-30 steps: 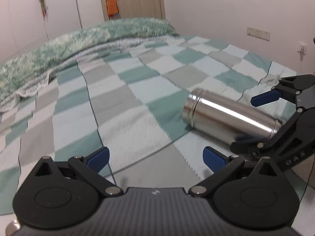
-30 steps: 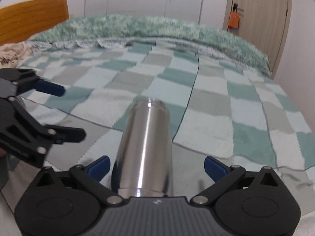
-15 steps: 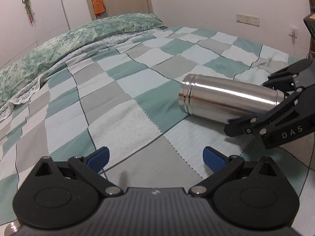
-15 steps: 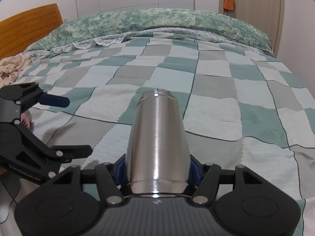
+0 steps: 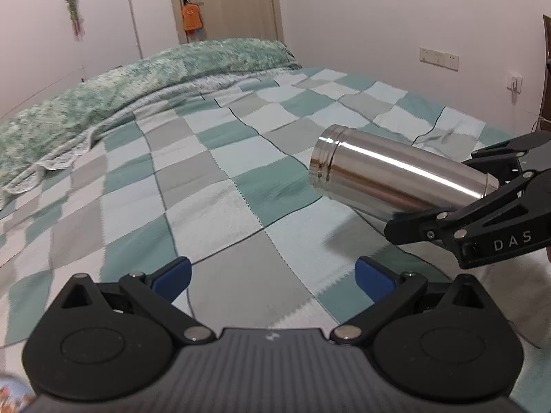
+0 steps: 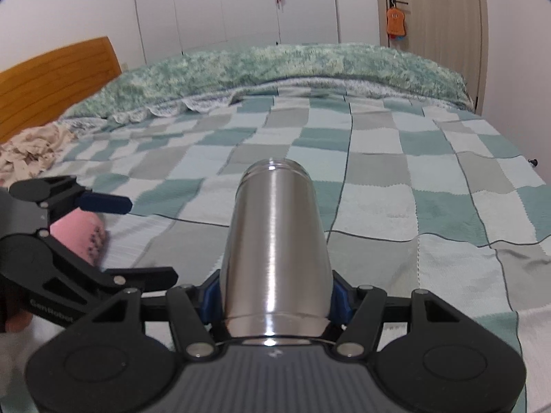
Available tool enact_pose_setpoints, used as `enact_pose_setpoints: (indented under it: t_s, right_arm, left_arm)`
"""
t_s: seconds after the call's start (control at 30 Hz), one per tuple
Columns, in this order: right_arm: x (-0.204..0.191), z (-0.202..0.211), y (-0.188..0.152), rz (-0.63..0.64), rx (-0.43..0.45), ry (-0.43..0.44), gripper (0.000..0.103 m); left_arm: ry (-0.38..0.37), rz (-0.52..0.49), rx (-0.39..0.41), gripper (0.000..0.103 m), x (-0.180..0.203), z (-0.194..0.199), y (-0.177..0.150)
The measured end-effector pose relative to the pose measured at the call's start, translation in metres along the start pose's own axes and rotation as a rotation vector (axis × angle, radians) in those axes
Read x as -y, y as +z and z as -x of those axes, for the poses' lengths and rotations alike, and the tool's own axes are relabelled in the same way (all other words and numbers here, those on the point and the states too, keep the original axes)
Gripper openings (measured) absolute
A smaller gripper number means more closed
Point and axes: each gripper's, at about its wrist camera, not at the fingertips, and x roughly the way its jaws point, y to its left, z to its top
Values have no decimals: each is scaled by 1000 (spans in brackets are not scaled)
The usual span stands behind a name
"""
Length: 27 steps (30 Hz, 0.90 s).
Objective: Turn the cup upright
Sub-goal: 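Carry the silver cup with the right tool toward the left tool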
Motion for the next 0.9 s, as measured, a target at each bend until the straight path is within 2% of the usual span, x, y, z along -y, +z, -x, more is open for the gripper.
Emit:
enact_pose_setpoints:
  t_s: [0.2,0.4,0.63,0.9]
  right_arm:
    - [-23,50,-17,-10,27,11,61]
    - [-56,90,-52,-14,36,41,61]
    - [-83,113,-94,-32,34,34,61]
    - [-97,114,-132,-63,-8,5,61]
  left_arm:
    - [43,26,21,103,16,64,-17]
    - [85,47,12,103,34,117,-49]
    - [134,92,0,103,50,159,-89]
    - [177,166,-1,103,63,181,-121]
